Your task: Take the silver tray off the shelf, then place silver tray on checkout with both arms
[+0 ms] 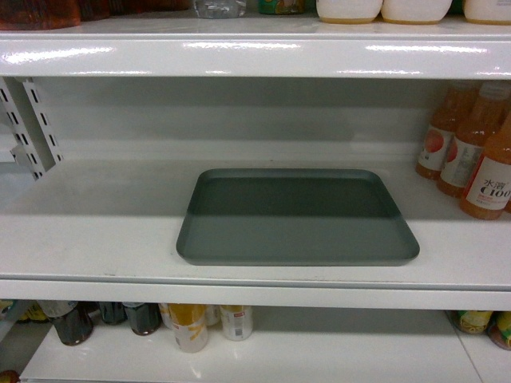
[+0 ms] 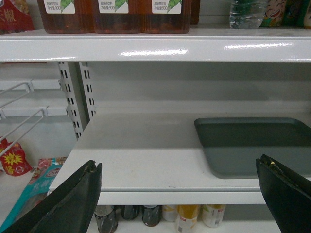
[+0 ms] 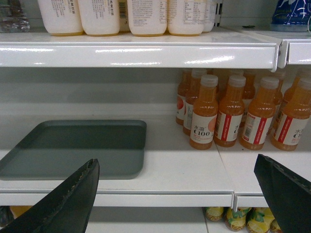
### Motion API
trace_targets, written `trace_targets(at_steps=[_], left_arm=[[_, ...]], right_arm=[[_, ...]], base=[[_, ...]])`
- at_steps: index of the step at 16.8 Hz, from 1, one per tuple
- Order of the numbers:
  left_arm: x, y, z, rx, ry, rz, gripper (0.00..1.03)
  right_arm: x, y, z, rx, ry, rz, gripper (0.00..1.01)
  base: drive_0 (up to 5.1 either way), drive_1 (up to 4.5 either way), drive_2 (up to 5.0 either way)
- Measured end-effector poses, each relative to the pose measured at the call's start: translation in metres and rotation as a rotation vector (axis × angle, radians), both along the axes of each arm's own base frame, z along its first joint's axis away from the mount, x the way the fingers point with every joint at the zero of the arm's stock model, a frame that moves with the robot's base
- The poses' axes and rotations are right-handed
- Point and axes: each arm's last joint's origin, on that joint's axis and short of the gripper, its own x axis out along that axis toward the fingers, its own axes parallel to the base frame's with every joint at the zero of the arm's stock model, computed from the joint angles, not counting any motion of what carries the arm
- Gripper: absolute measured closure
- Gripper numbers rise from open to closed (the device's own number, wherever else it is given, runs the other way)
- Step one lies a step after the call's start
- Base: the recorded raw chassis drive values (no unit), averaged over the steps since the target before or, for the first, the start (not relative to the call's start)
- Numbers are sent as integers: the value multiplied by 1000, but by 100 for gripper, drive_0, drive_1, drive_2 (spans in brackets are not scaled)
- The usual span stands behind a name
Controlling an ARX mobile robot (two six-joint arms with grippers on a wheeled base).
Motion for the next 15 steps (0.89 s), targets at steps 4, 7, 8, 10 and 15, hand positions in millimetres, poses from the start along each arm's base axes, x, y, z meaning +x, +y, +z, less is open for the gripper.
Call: trace_targets(at_steps=[4,7,8,10,15], left_arm=[[0,0,0,0,0,0,5],[0,0,0,0,0,0,5],[0,0,0,0,0,0,5],[0,0,0,0,0,0,5],[0,0,0,0,0,0,5]], right_arm=[[0,0,0,0,0,0,3],[0,0,0,0,0,0,3],[0,0,0,0,0,0,3],[0,0,0,0,0,0,3],[0,0,0,0,0,0,3]], base=[[0,0,0],[0,0,0],[0,0,0],[0,0,0],[0,0,0]])
